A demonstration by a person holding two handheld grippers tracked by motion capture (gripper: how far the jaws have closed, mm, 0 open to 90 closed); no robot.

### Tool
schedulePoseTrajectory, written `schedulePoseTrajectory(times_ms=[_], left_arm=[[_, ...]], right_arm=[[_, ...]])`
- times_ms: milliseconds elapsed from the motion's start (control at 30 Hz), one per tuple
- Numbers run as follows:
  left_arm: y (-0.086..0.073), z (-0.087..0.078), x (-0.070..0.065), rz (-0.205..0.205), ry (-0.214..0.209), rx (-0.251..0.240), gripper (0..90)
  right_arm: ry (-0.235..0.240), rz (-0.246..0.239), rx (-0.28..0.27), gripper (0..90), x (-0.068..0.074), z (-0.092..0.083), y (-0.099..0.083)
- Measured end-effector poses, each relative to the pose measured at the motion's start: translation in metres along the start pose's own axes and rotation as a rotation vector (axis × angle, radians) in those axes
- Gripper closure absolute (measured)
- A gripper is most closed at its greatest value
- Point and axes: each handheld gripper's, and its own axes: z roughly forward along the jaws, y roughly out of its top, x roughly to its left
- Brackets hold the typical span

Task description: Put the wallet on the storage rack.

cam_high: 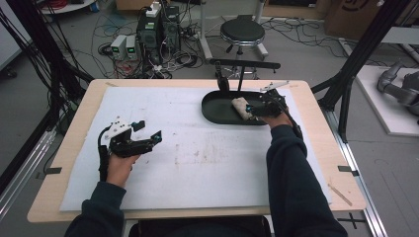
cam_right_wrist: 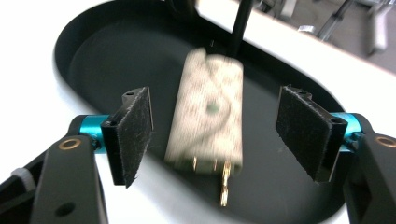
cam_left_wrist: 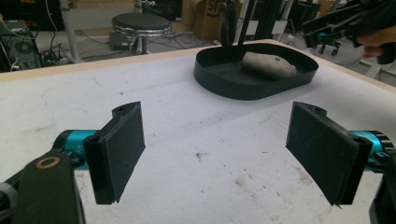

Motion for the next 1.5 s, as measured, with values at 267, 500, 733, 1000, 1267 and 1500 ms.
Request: schedulePoseTrajectory(times_ms=[267,500,733,1000,1267,1500], left_arm=[[0.002,-0.001,0.003,0.045,0.0,-0.014,17.3],[0.003,-0.002,0.006,0.043,0.02,-0.029,17.4],[0.003,-0.003,0.009,0.039,0.053,-0.036,17.4],[0.004,-0.006,0.004,0.052,0.044,-0.036,17.4],[0.002,-0.007,0.0,0.06,0.031,-0.029,17.4],[0.002,-0.007,0.001,0.051,0.033,-0.032,17.4]], right_arm=[[0.067,0.029,-0.096,20.1,0.015,-0.062,-0.043],[0.056,0.029,-0.167,19.0,0.03,-0.089,-0.086],[0.023,0.024,-0.167,19.0,0.03,-0.097,-0.104],[0.01,0.064,-0.183,19.0,0.021,-0.103,-0.114],[-0.017,0.044,-0.183,19.0,0.025,-0.106,-0.114],[-0.019,0.042,-0.179,19.0,0.026,-0.105,-0.114]])
